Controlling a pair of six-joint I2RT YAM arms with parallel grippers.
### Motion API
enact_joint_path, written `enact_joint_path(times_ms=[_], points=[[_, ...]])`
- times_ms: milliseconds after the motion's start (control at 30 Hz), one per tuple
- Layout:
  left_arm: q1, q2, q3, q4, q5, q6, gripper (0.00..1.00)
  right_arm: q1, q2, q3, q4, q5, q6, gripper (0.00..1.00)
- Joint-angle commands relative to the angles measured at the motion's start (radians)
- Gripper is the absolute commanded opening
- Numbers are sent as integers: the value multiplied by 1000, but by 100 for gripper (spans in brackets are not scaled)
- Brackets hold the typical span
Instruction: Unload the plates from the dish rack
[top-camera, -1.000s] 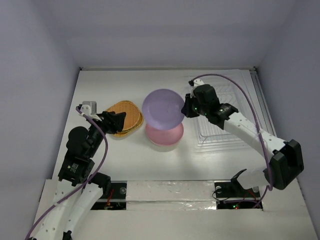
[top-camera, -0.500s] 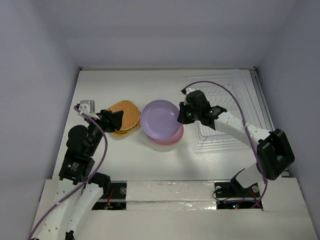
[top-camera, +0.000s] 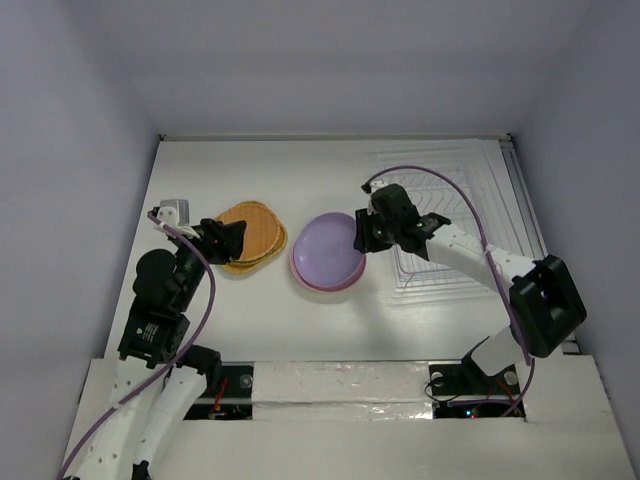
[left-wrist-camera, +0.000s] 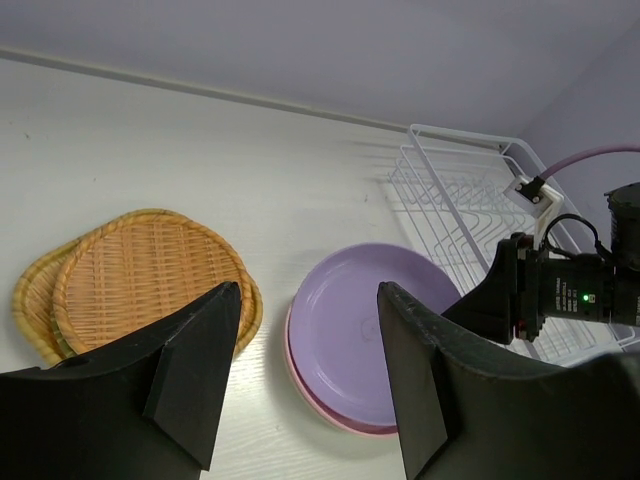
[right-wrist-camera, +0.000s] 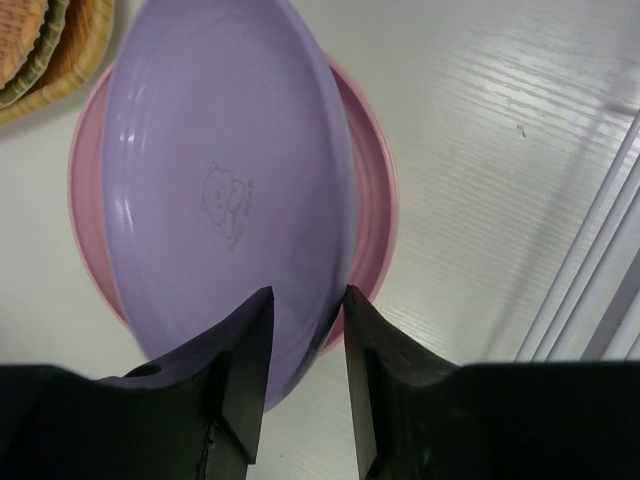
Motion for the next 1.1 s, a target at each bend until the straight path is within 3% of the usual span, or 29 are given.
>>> enact_joint_path(times_ms=[0, 233, 400, 433, 500, 567, 800, 867, 900, 967, 1000, 1067], points=[[11, 5, 35, 31, 16, 8, 54, 6, -45, -6, -21, 3, -28, 43], [20, 7, 34, 34, 25, 6, 53, 15, -116, 0, -80, 26, -45, 56], [31, 10, 32, 40, 37, 5, 53, 15, -203, 20, -123, 82, -48, 57], [31, 8, 32, 44, 40, 6, 53, 25, -229, 20, -113, 90, -45, 54], [40, 2, 29, 51, 56, 5, 53, 25, -324, 18, -94, 96, -33, 33], [50, -4, 26, 59, 66, 3, 53, 25, -454, 2, -42, 121, -18, 0], [60, -67, 15, 96, 88, -4, 56, 25, -878, -61, 140, 310, -11, 1], [60, -92, 14, 97, 74, -7, 58, 25, -955, -74, 168, 369, -25, 14], [60, -99, 14, 96, 59, -7, 59, 25, -990, -81, 177, 427, -30, 34], [60, -118, 14, 94, 42, -9, 60, 25, -1081, -116, 206, 478, -36, 56], [60, -124, 14, 93, 24, -9, 61, 25, -1105, -130, 211, 530, -30, 73], [69, -133, 14, 94, 16, -10, 62, 25, -1153, -172, 219, 572, -18, 86]])
